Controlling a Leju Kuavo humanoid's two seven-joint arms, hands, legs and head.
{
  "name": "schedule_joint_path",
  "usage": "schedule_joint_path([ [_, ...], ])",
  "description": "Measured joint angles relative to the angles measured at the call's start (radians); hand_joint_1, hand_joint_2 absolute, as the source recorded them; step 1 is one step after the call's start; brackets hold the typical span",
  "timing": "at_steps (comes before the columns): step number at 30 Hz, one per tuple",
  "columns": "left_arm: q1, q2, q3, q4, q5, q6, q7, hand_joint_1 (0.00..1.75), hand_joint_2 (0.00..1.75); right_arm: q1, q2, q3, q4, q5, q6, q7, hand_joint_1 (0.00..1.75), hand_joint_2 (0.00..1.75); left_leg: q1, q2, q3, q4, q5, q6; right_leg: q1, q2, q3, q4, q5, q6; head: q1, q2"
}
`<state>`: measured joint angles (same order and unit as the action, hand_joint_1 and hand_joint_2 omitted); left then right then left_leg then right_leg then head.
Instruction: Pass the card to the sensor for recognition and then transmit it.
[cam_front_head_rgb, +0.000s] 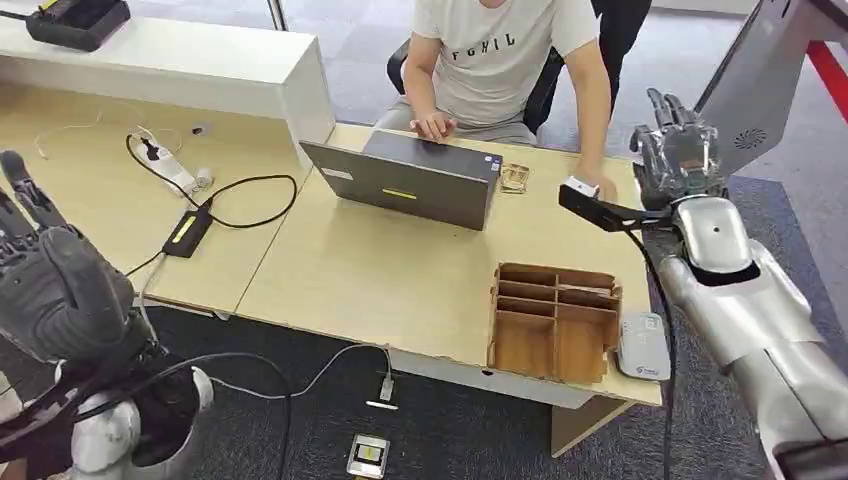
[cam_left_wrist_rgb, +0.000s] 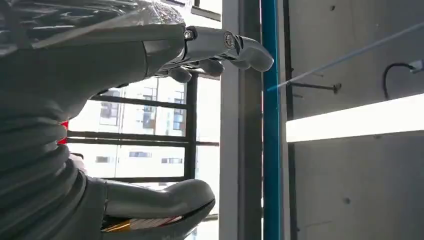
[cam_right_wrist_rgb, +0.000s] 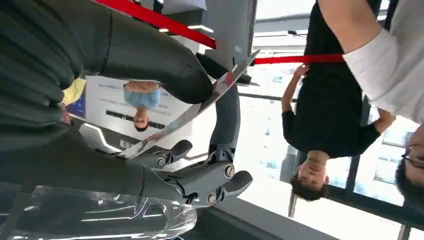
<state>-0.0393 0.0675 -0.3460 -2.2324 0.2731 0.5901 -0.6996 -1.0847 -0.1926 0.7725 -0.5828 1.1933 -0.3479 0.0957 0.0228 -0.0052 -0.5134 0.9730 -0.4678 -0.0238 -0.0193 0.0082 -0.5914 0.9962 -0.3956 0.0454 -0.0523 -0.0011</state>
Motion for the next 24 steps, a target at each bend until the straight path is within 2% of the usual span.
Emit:
schedule_joint_path([
  [12,0.041,0.012,0.000,-0.032,-0.026,0.043,0.000,0.00,1.75,0.230,-0.189,-0.108,-0.269,-0.025,-0.016,0.079,1.75,1.75,0.000,0.000,0.000,0.000,0.000,0.000,0.000,0.000,0.000,0.000,0.000,0.000,0.000,0.000],
  [18,0.055,0.019,0.000,-0.042,-0.033,0.059,0.000,0.00,1.75,0.372,-0.238,-0.169,-0.437,-0.017,-0.015,0.092,1.75,1.75,0.000,0.000,0.000,0.000,0.000,0.000,0.000,0.000,0.000,0.000,0.000,0.000,0.000,0.000],
  [24,0.072,0.026,0.000,-0.050,-0.035,0.059,0.000,0.00,1.75,0.469,-0.262,-0.210,-0.531,-0.010,-0.010,0.104,1.75,1.75,0.000,0.000,0.000,0.000,0.000,0.000,0.000,0.000,0.000,0.000,0.000,0.000,0.000,0.000],
])
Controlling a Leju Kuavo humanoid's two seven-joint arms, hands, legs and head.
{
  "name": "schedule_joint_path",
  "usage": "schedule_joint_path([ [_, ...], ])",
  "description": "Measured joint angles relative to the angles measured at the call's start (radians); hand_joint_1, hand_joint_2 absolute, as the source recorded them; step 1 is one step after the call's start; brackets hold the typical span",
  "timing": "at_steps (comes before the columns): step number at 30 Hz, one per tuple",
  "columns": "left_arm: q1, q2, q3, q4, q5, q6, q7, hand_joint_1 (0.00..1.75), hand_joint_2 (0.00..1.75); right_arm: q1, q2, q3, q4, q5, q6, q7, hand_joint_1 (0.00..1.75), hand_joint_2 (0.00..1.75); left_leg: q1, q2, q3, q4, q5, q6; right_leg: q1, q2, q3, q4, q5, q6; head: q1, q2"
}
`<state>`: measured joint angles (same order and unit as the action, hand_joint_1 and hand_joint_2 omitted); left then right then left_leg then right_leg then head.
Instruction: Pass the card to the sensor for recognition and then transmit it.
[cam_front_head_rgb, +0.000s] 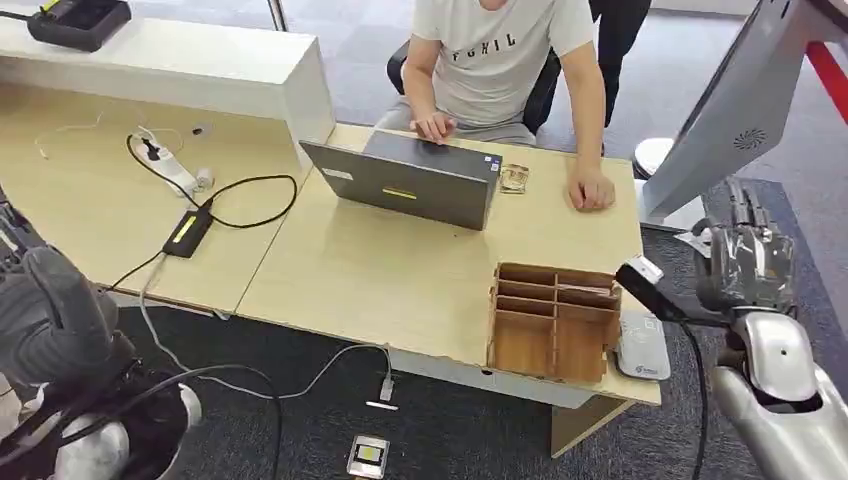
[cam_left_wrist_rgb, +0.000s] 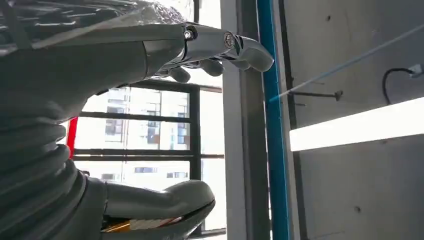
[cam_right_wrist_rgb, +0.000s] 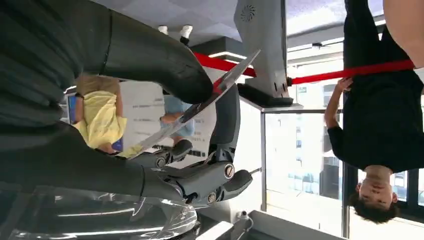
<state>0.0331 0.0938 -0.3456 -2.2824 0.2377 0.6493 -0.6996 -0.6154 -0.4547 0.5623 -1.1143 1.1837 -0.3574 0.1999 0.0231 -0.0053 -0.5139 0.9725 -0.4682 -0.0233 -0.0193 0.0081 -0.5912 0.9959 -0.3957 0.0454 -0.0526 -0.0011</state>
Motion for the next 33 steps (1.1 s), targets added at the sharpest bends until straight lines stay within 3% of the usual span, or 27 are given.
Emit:
schedule_joint_path([
  [17,0.003,0.013,0.000,-0.008,0.009,-0.002,0.000,0.00,1.75,0.172,-0.010,-0.064,-0.049,-0.005,0.001,0.009,1.75,1.75,0.000,0.000,0.000,0.000,0.000,0.000,0.000,0.000,0.000,0.000,0.000,0.000,0.000,0.000],
  [33,0.019,0.027,0.000,-0.033,0.002,0.018,0.000,0.00,1.75,0.231,-0.002,-0.085,-0.027,-0.029,0.004,0.003,1.75,1.75,0.000,0.000,0.000,0.000,0.000,0.000,0.000,0.000,0.000,0.000,0.000,0.000,0.000,0.000],
])
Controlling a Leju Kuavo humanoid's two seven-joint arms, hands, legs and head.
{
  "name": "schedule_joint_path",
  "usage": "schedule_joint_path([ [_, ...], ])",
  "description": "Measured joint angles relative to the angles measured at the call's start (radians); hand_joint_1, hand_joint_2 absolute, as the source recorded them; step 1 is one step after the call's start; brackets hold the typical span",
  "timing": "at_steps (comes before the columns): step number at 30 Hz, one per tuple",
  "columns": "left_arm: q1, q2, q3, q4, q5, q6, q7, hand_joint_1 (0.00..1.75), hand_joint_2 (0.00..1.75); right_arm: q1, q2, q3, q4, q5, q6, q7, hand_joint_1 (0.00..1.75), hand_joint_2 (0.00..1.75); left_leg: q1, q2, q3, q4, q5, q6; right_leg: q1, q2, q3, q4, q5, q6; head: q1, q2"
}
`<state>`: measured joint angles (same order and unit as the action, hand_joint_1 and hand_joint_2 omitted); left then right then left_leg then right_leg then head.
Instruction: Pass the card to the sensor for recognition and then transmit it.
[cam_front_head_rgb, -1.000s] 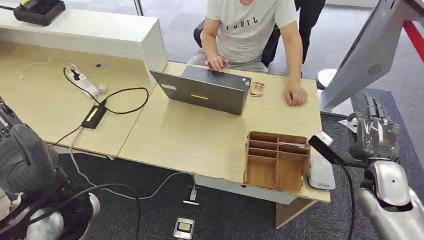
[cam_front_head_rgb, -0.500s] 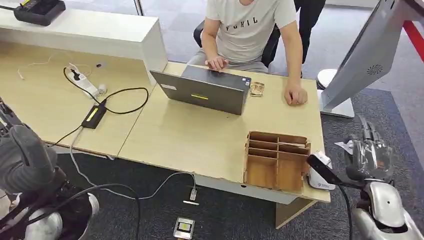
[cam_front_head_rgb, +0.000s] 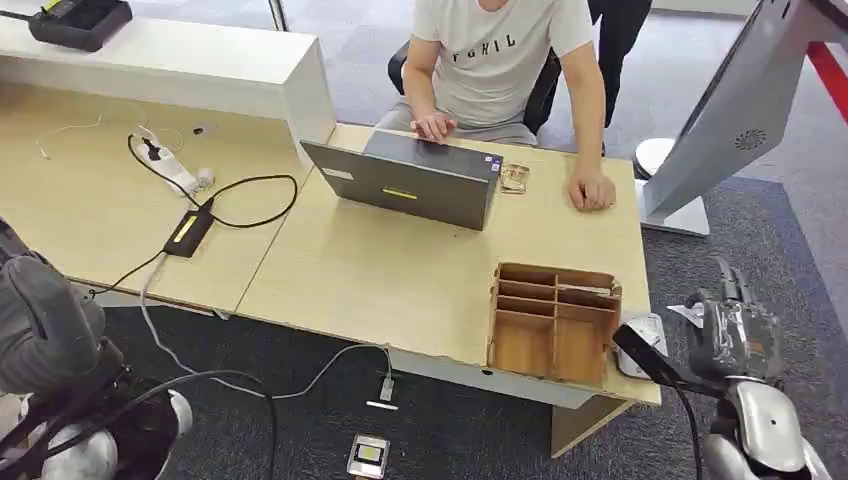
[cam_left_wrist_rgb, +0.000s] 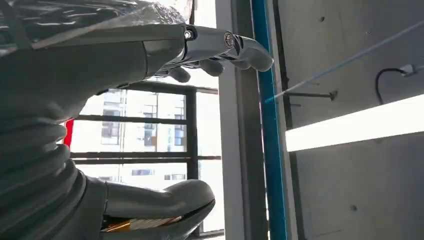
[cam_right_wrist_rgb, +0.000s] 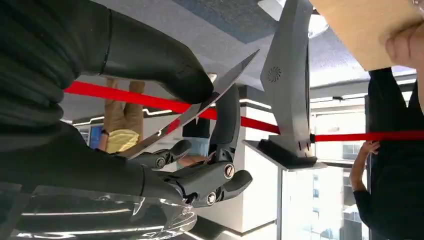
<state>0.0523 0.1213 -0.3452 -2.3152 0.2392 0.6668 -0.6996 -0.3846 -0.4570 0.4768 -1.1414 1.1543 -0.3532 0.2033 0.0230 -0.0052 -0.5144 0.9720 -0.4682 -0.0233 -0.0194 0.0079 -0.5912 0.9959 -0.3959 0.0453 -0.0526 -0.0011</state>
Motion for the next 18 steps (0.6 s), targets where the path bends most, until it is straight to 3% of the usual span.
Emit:
schedule_joint_path([
  [18,0.000,0.003,0.009,0.000,0.018,-0.022,0.000,0.00,1.75,0.035,0.039,0.004,0.081,-0.055,-0.011,-0.015,1.75,1.75,0.000,0.000,0.000,0.000,0.000,0.000,0.000,0.000,0.000,0.000,0.000,0.000,0.000,0.000],
])
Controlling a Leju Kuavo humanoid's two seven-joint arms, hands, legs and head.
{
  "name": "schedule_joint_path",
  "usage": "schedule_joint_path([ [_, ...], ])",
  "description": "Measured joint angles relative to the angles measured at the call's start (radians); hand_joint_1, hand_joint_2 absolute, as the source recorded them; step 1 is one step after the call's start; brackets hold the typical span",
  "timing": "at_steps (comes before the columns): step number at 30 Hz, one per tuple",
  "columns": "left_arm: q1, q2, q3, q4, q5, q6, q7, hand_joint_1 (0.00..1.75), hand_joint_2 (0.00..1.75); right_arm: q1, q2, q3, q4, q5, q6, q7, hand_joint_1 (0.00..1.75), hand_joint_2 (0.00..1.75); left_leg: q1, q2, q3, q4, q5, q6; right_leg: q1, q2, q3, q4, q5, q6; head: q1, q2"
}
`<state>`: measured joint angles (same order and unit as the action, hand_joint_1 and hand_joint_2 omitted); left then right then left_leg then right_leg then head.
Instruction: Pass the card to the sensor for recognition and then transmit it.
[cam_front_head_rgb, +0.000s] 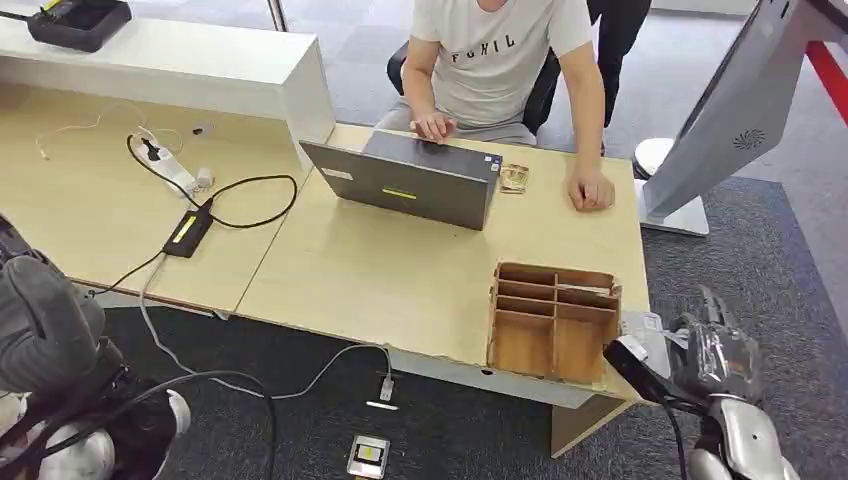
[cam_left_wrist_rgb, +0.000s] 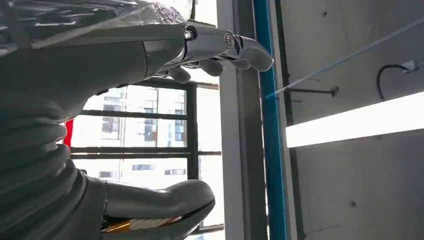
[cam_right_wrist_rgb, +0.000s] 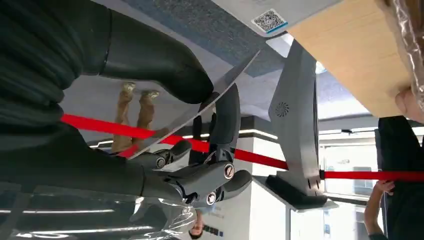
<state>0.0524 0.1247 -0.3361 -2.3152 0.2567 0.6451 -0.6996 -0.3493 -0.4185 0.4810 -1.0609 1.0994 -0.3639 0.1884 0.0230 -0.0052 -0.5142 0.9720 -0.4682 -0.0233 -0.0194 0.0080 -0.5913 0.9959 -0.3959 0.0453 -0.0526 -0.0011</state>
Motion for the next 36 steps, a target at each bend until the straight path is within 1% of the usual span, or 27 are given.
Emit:
schedule_joint_path([
  [13,-0.003,0.004,0.008,0.000,0.003,0.001,0.000,0.00,1.75,0.013,0.027,0.029,0.049,-0.027,0.003,-0.011,1.75,1.75,0.000,0.000,0.000,0.000,0.000,0.000,0.000,0.000,0.000,0.000,0.000,0.000,0.000,0.000],
  [20,-0.011,0.015,0.006,0.000,-0.002,0.032,0.000,0.00,1.75,0.015,0.042,0.040,0.108,-0.053,0.004,-0.021,1.75,1.75,0.000,0.000,0.000,0.000,0.000,0.000,0.000,0.000,0.000,0.000,0.000,0.000,0.000,0.000],
  [36,-0.018,0.035,0.000,0.000,-0.004,0.046,0.000,0.00,1.75,0.006,0.061,0.044,0.174,-0.061,0.006,-0.032,1.75,1.75,0.000,0.000,0.002,0.000,0.000,0.000,0.000,0.000,0.002,0.000,0.000,0.000,0.000,0.000],
])
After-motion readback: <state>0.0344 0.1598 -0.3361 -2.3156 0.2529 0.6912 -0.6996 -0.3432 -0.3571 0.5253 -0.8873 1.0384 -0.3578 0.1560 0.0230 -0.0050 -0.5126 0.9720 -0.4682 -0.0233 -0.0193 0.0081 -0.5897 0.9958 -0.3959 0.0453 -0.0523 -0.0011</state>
